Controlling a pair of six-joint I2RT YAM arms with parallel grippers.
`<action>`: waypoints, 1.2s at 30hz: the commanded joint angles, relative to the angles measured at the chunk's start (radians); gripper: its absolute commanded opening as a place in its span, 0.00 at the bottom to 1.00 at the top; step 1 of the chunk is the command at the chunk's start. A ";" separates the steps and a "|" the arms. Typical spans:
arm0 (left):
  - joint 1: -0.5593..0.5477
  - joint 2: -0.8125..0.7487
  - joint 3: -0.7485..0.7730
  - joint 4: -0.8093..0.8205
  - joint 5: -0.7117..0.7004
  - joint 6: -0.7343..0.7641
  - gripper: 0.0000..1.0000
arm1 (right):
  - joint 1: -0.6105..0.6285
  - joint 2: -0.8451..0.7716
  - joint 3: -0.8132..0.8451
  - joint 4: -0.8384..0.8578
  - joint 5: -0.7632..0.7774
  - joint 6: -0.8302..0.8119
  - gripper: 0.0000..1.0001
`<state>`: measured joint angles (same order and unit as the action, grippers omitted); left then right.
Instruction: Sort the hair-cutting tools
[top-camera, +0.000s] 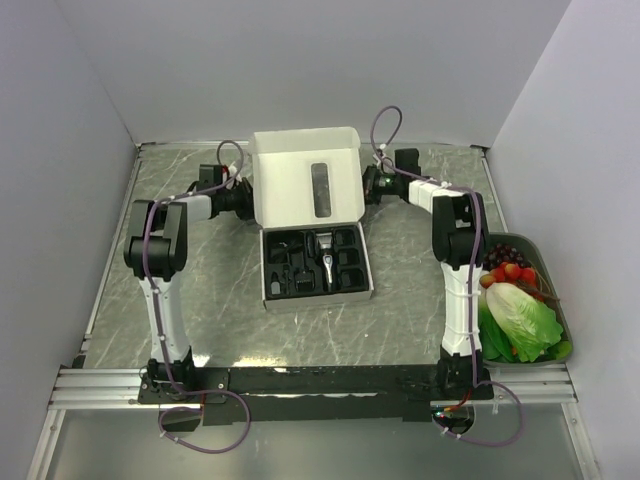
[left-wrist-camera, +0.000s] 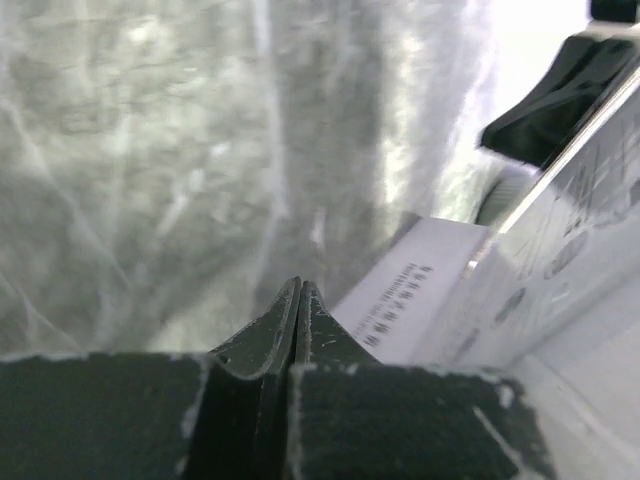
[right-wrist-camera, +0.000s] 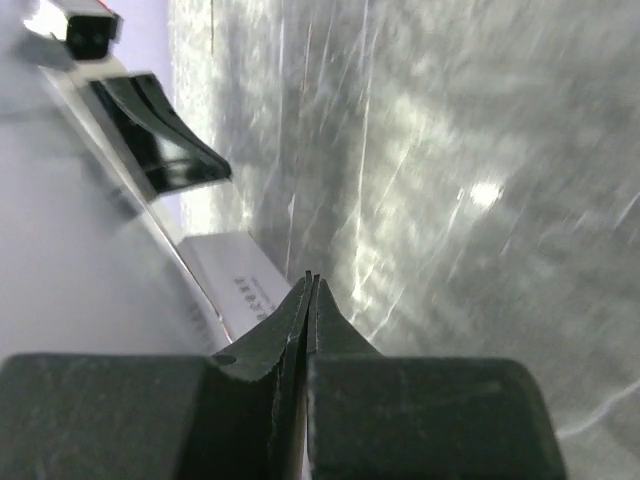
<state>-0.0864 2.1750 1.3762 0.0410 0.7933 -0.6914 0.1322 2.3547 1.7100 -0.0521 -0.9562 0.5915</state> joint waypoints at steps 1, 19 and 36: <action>-0.004 -0.178 -0.025 0.059 0.058 0.007 0.01 | 0.007 -0.171 -0.104 0.113 -0.042 -0.013 0.00; -0.067 -0.599 -0.328 -0.065 -0.123 0.078 0.01 | 0.038 -0.586 -0.449 -0.035 0.220 -0.219 0.00; -0.076 -0.725 -0.313 -0.415 -0.528 0.202 0.01 | 0.038 -0.727 -0.538 -0.258 0.651 -0.222 0.00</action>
<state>-0.1581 1.4742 0.9943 -0.2626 0.3790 -0.5476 0.1661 1.6608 1.1538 -0.2276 -0.4049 0.3836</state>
